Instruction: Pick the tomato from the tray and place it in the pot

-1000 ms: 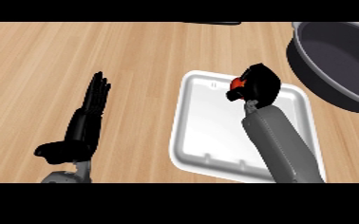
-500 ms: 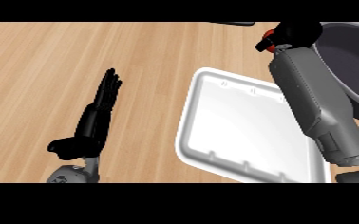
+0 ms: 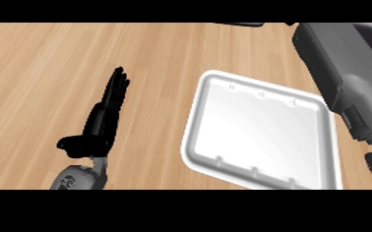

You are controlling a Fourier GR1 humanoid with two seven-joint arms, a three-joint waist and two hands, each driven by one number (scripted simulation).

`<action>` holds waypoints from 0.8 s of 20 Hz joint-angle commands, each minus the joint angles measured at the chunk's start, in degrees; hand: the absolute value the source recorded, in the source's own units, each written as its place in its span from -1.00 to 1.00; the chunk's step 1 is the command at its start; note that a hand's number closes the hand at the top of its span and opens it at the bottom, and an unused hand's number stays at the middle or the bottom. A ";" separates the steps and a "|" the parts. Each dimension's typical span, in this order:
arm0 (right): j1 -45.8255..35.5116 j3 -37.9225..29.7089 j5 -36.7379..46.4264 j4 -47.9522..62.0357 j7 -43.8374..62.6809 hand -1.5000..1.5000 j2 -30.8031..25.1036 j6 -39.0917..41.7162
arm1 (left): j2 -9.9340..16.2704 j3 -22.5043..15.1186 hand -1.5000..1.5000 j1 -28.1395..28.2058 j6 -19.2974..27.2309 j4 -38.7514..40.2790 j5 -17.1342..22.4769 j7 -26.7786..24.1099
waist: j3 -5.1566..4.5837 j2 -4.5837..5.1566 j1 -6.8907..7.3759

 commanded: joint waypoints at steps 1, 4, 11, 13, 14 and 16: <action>-4.39 -0.81 3.25 4.91 10.97 1.00 -0.35 -1.97 | 1.10 1.28 0.00 0.80 -0.62 0.23 0.48 -0.67 | 0.00 -0.37 -0.25; -3.94 -1.89 4.38 7.10 12.23 1.00 -1.20 -4.19 | -1.00 -0.13 0.00 2.02 0.89 1.30 -0.50 -1.50 | 0.04 -0.15 -0.94; -4.25 -4.23 6.14 11.27 13.06 1.00 -4.20 -5.35 | 0.12 1.64 0.00 1.90 0.42 0.15 0.37 -0.86 | 0.11 -0.93 -2.74; -3.01 -4.42 6.82 11.67 12.60 1.00 -4.38 -7.51 | 0.86 2.81 0.00 1.13 0.34 0.45 0.76 0.35 | 0.14 -1.10 -3.52; -2.26 -5.60 5.98 11.85 12.10 1.00 -5.19 -7.89 | -0.09 1.55 0.00 2.74 1.70 -0.19 -0.74 -1.03 | 0.16 -1.37 -3.89; -1.36 -6.03 6.48 12.71 11.52 1.00 -6.04 -9.56 | 0.22 2.69 0.00 2.93 0.60 0.76 0.74 -1.02 | 0.15 -1.09 -3.74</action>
